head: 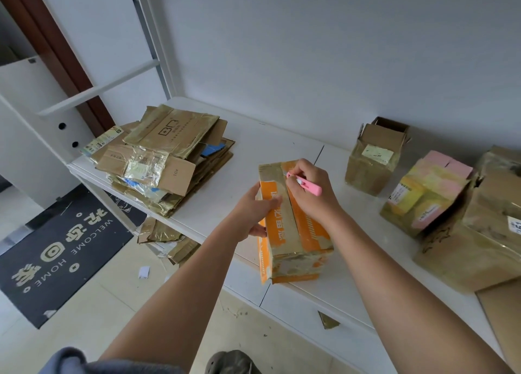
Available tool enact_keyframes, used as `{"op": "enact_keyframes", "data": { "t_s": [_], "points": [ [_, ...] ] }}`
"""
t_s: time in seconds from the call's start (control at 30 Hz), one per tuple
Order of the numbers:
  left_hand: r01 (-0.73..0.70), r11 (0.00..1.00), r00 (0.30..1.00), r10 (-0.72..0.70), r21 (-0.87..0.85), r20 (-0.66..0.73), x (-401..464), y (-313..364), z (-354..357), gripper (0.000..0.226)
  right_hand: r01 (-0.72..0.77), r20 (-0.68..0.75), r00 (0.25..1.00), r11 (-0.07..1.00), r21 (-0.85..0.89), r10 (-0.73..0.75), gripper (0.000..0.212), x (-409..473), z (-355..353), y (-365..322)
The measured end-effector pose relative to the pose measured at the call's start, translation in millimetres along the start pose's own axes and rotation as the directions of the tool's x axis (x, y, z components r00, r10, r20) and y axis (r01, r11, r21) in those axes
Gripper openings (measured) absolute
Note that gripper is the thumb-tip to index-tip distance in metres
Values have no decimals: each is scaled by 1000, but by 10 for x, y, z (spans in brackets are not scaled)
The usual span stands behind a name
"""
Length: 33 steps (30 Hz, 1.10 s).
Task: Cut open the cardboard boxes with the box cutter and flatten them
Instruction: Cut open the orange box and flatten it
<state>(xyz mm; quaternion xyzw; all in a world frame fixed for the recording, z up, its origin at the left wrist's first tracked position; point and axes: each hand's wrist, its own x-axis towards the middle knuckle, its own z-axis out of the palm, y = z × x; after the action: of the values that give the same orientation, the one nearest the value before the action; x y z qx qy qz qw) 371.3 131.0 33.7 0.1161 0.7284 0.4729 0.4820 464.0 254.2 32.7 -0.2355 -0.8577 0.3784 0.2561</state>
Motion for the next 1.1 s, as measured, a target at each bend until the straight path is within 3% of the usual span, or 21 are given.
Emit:
{"op": "enact_keyframes", "data": {
  "t_s": [0.8,0.97,1.1],
  "points": [
    [-14,999,995,19,49,-101,11,-12,100,55,-1,74,997,991,131,-9,21,-1107,-348,-137],
    [-12,999,996,16,49,-91,6,-4,97,40,-12,94,996,985,172,-5,19,-1298,-438,-120],
    [0,999,997,3,32,-83,-11,18,95,57,-51,89,996,975,218,32,19,-1324,-501,-105]
  ]
}}
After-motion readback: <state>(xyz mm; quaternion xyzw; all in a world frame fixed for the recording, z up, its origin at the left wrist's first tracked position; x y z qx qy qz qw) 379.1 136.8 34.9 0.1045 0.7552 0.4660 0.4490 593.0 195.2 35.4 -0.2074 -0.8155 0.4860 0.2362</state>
